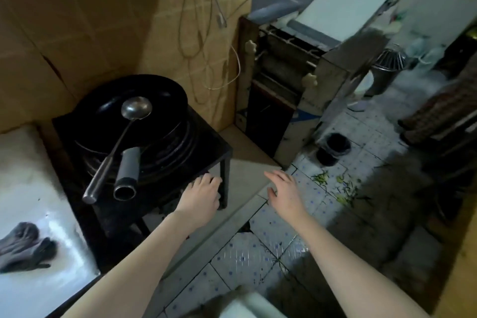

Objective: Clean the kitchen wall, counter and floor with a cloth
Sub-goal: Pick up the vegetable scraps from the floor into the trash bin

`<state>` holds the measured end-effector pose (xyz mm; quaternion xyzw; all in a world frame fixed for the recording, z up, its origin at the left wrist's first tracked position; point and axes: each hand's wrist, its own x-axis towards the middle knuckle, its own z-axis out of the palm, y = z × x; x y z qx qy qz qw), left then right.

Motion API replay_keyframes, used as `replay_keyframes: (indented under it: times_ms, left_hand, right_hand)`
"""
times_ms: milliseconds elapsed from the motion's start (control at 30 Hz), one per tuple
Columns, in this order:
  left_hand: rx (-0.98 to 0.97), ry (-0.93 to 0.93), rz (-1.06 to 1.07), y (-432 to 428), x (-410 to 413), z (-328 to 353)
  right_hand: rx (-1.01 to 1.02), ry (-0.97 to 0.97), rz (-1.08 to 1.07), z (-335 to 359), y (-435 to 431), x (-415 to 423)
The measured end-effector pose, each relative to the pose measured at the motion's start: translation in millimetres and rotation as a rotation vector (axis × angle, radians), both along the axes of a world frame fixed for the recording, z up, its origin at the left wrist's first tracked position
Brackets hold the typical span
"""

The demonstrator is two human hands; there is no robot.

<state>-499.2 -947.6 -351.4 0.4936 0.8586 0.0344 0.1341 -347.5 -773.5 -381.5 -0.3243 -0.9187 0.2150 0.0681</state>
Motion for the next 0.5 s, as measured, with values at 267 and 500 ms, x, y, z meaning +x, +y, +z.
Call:
replay_keyframes:
  times_ms: [267, 500]
  left_hand:
    - [-0.115, 0.049, -0.183, 106.0, 36.8, 4.9]
    - [-0.090, 0.062, -0.319, 195.4, 52.0, 21.3]
  right_hand:
    - [0.019, -0.002, -0.209, 2.7, 79.4, 71.3]
    - [0.014, -0.013, -0.379, 9.5, 140.2, 117.5]
